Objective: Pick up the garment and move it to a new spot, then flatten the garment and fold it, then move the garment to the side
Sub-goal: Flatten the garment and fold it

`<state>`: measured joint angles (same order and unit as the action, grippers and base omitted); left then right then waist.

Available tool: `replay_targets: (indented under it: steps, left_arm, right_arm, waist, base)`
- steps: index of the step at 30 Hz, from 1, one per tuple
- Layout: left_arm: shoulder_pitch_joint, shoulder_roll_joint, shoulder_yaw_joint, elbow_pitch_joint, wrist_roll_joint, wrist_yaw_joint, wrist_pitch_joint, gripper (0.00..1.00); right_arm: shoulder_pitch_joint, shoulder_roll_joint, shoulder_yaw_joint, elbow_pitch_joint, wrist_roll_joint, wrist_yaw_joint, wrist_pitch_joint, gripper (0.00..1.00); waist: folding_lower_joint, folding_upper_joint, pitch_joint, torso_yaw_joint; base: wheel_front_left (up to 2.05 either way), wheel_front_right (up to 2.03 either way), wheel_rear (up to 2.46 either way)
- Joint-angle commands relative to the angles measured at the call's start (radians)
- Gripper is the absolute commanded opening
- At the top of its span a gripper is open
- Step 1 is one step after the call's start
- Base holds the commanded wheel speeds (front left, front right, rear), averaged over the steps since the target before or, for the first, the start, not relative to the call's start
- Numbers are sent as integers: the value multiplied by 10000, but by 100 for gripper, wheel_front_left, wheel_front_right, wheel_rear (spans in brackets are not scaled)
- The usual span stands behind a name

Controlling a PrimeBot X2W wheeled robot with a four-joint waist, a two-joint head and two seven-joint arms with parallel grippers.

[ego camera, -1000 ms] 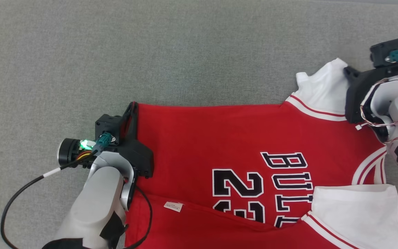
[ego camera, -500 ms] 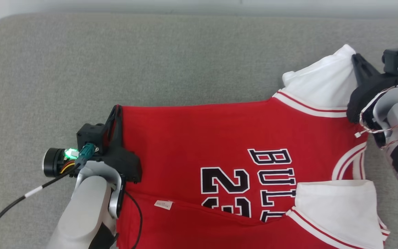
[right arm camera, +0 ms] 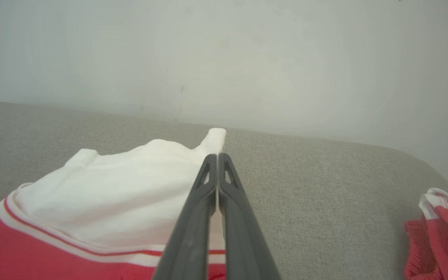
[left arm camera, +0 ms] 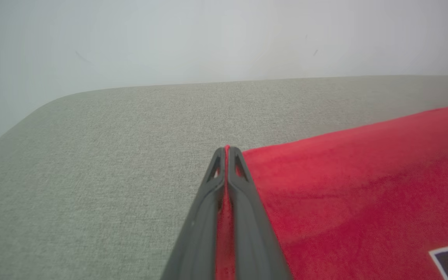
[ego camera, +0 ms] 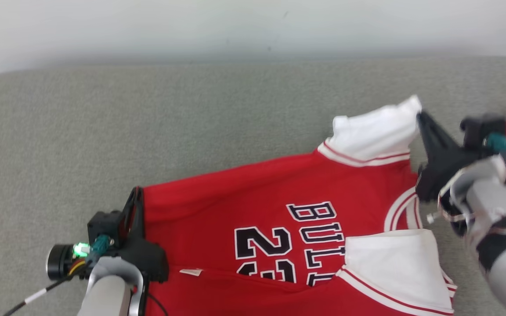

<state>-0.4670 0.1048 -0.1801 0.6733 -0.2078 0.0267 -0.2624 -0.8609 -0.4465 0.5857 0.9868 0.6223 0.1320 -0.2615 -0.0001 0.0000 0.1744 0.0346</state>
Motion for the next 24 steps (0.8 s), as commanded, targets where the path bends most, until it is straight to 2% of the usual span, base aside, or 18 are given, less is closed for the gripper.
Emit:
replay_targets:
  steps: [1,9,24]
  left_arm:
    - [178,32,36,-32,127,13,-32,0]
    - [1364,-10,524,-466,271,-145,-32,0]
    - [2794,-180,1314,-811,568,-300,-32,0]
  right_arm:
    - [242,-52,-27,-25,-145,-30,-34,0]
    - [2881,465,-1382,-1388,-679,-30,-37,0]
    - [5163,1381,-3006,-2657,-1202,-30,-38,0]
  waist:
    - [1,0,-320,-301]
    - [1,0,-929,-690]
    - [1,0,-1497,-878]
  base:
    - [0,0,0]
    - [0,0,0]
    - [0,0,0]
